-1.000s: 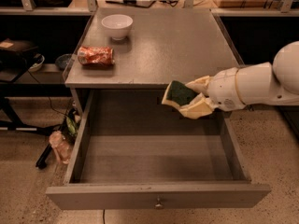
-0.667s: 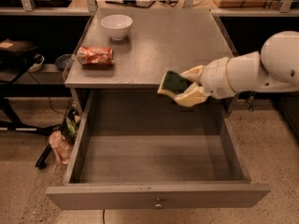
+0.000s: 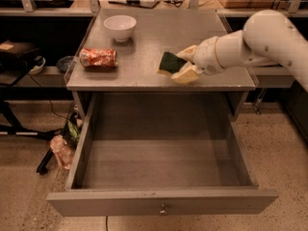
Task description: Pick sponge from top drawer and place on counter
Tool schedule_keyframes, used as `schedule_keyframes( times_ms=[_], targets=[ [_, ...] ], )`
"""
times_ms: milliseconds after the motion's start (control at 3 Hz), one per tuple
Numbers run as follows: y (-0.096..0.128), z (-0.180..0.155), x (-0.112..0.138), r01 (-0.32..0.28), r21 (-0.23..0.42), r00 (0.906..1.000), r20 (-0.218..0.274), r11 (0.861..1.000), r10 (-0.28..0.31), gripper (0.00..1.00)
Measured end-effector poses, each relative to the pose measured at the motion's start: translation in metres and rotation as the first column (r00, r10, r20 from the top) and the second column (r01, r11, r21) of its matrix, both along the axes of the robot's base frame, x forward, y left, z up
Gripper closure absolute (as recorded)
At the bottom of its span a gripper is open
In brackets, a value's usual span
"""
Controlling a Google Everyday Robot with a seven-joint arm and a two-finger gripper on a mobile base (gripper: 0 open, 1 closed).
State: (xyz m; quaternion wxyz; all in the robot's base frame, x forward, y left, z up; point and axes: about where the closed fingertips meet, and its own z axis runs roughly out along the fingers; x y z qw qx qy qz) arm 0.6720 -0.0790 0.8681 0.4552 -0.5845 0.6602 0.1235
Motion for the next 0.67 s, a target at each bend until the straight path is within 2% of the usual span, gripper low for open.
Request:
schedule_keyframes(
  times_ms=[333,667],
  targets=[
    [0.004,-0.004,0.041,0.002,-0.022,0.9998,0.019,1.000,-0.002,1.00],
    [0.004,-0.018,0.074,0.018,-0.053,0.9997,0.017,0.998,-0.017,1.00]
  ],
)
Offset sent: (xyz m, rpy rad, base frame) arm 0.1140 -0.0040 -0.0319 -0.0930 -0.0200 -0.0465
